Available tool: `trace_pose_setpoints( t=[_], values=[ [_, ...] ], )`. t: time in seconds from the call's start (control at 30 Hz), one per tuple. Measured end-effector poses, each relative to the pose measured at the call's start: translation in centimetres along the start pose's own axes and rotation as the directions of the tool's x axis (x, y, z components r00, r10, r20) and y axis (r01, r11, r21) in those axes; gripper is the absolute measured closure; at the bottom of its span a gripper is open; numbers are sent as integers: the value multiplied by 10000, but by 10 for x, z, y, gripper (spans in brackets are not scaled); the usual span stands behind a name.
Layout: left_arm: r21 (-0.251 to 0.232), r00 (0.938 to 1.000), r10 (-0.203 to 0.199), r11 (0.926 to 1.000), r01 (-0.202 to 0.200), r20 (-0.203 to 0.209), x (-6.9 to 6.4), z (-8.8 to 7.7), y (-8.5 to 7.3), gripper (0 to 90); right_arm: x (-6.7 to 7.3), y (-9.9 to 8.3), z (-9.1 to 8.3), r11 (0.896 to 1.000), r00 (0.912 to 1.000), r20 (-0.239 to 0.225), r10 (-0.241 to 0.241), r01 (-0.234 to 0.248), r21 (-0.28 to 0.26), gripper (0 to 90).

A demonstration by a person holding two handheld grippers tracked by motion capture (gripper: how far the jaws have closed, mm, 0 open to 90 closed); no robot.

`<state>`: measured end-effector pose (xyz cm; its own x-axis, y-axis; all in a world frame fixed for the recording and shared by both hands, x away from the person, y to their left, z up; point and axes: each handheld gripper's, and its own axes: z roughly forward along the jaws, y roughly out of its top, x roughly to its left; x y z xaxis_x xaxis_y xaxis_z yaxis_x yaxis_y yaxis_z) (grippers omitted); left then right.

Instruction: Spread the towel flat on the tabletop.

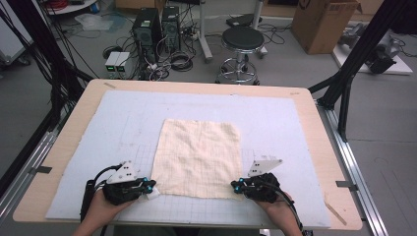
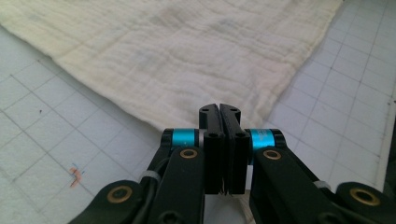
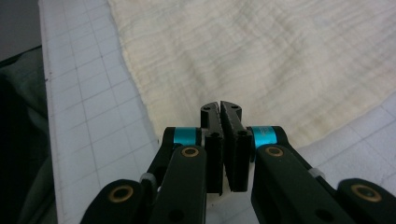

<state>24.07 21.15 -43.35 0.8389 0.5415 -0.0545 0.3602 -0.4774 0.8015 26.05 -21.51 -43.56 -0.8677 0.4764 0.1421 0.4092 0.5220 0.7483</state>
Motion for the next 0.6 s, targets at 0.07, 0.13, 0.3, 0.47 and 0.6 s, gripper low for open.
trace_pose_setpoints(
  t=[0.07,0.13,0.3,0.47,0.6],
  values=[
    [-68,10000,-8,10000,8,-3,-2,-3,-2,877,1,0,-1,10000,10000,-92,24,-24,-16,881],
    [-72,10000,26,10000,-26,-31,-4,-6,-3,878,3,0,-1,10000,10000,-77,13,-13,19,881],
    [-182,10000,81,9998,-80,30,-11,-11,-5,878,5,-2,-3,10000,9999,-145,-36,36,12,880],
    [-166,9997,244,9996,-242,99,-17,-17,-8,880,9,-4,-4,10000,9998,-212,-52,52,11,880],
    [-263,9998,182,9995,-181,34,-18,-17,-8,874,11,-5,-4,9999,9998,-208,-51,53,85,871]
  ],
)
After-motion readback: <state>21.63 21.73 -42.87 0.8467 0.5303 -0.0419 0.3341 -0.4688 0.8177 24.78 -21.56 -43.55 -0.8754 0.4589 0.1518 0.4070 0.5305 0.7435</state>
